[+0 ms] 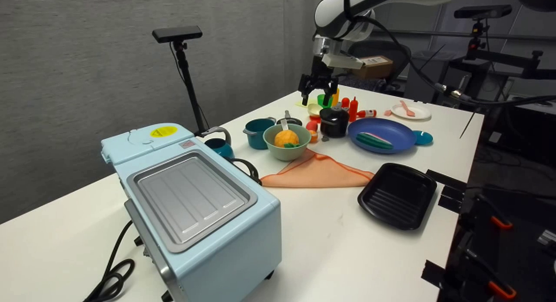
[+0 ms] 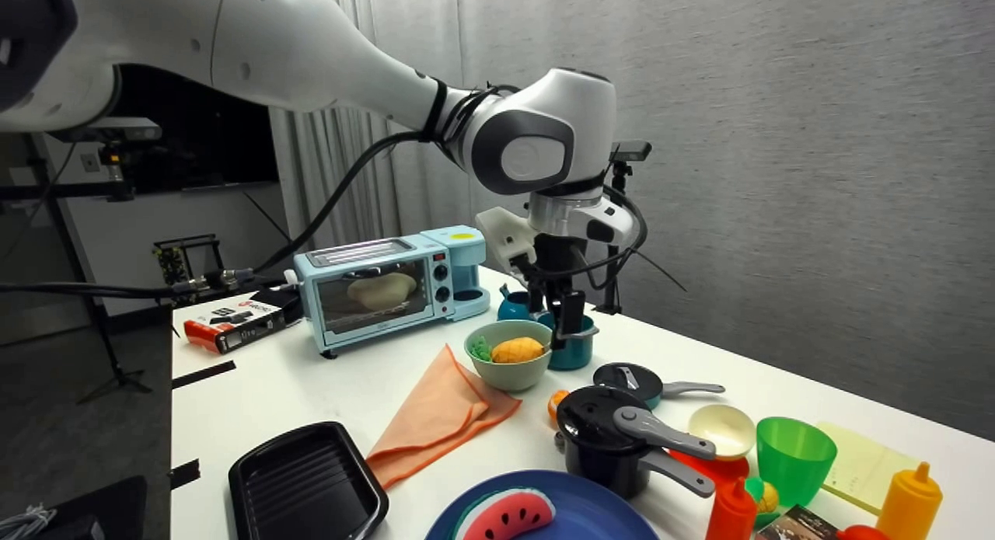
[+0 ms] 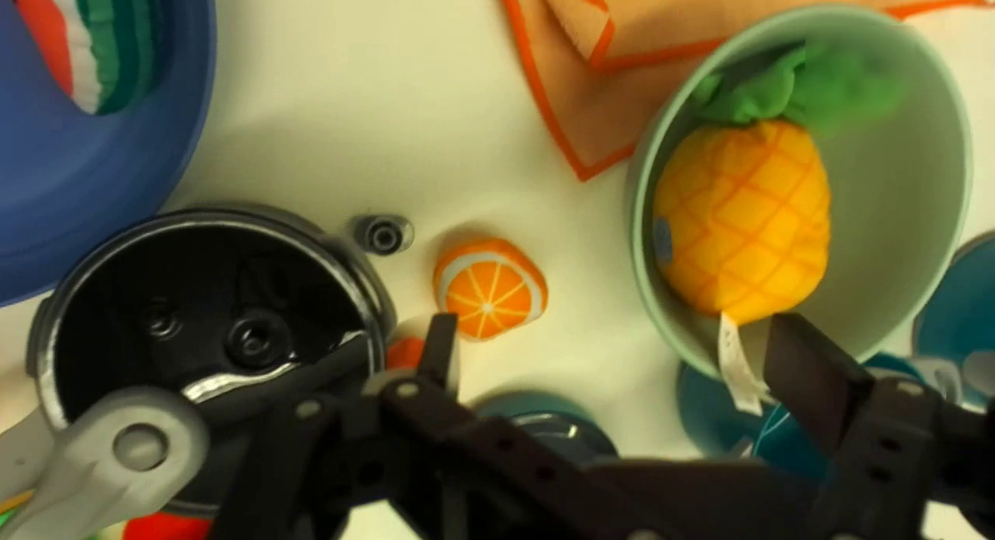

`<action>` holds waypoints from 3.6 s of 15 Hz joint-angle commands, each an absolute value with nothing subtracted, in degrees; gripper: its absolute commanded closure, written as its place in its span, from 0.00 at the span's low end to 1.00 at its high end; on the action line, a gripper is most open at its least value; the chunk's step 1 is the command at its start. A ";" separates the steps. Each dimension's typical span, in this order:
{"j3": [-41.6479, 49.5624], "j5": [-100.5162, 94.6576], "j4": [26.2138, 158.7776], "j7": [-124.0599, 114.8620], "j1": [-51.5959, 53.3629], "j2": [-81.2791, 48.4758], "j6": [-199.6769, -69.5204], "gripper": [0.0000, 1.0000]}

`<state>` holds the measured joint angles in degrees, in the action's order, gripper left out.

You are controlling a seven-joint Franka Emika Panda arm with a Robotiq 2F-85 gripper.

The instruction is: Unfold the towel on the table

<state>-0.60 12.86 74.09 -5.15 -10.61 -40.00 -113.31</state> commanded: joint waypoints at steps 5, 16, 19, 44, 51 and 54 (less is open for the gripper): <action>-2.05 8.82 79.45 9.63 -7.48 -38.31 -105.46 0.00; -1.01 -2.42 86.49 11.84 -2.64 -37.82 -109.87 0.00; -0.60 -4.46 86.95 10.77 -2.01 -39.15 -113.05 0.00; -2.21 -1.57 87.92 5.31 -0.17 -43.22 -121.73 0.56; -2.07 -2.09 82.56 2.77 1.49 -46.71 -120.51 1.00; -1.59 -2.66 81.48 2.92 1.53 -46.77 -120.23 0.99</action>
